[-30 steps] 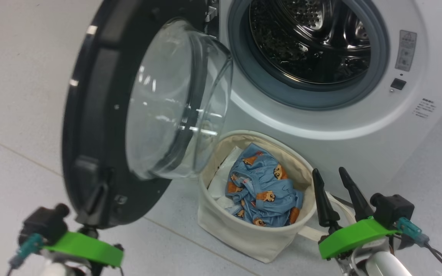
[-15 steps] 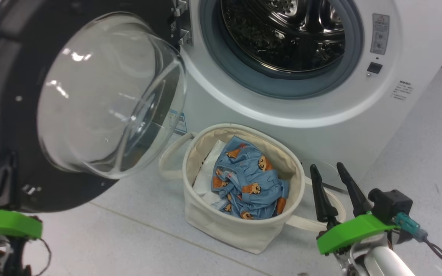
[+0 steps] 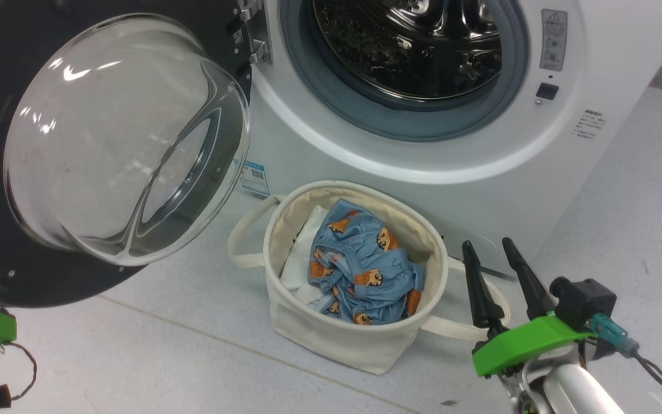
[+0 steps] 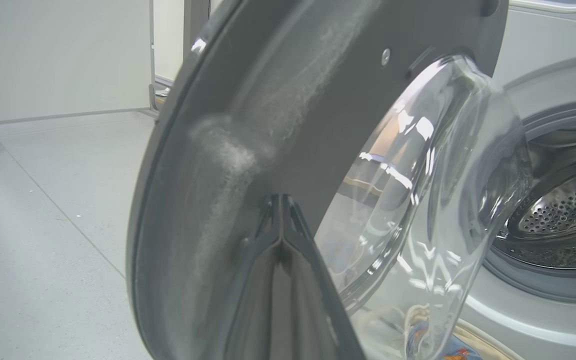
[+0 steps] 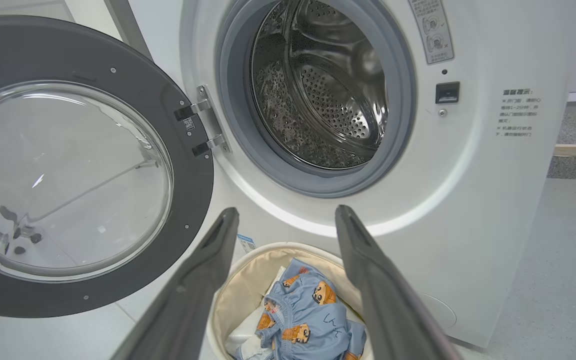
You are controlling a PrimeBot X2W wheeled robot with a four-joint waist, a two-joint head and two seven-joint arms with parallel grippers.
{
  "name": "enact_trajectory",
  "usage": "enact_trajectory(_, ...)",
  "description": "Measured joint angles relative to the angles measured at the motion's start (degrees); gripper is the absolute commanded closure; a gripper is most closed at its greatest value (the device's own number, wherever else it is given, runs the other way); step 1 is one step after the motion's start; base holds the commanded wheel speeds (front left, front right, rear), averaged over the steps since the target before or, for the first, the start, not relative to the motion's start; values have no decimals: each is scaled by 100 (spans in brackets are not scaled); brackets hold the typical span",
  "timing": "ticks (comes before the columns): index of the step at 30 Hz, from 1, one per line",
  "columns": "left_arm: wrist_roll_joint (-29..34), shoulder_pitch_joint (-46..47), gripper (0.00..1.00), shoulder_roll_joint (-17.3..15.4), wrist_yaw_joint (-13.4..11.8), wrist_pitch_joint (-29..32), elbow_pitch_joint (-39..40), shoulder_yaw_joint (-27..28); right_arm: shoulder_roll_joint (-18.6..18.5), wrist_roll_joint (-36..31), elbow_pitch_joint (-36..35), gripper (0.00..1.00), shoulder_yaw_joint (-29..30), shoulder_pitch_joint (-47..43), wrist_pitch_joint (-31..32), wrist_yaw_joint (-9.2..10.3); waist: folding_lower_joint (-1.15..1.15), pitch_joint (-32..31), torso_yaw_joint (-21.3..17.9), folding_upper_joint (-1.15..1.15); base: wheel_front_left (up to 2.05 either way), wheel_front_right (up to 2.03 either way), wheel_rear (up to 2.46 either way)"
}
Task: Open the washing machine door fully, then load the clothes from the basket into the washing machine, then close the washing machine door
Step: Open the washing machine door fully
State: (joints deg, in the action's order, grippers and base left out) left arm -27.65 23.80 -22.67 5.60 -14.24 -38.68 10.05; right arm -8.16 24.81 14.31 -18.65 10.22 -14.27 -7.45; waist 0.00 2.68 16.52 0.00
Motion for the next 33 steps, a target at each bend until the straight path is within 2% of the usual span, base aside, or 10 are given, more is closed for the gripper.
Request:
enact_trajectory(4,1,9,100,7,31,-1,2,-8,29,1,-2,0,3,10,0,0,0,48,27,0,0,0,0)
enact_trajectory(5,8,9,79,12,31,-2,15,-8,34,0,-5,0,13,13,0,0,0,58,36,0,0,0,0)
enact_trajectory(6,42,5,0,20,40,-2,58,-19,35,0,-7,0,32,13,0,0,0,68,47,0,0,0,0)
enact_trajectory(13,91,-124,0,234,57,-7,676,-76,35,-1,-18,0,88,20,0,0,0,68,136,0,0,0,0)
enact_trajectory(20,52,-699,0,647,109,21,1560,-679,35,-3,-92,0,81,38,0,0,0,7,119,0,0,0,0)
enact_trajectory(27,-75,-1060,0,759,146,238,2287,-924,33,-11,-151,0,81,47,0,0,0,-2,-253,0,0,0,0)
enact_trajectory(33,-177,-1256,0,813,43,379,2387,-891,-9,-52,-149,0,57,143,0,0,0,11,-780,0,0,0,0)
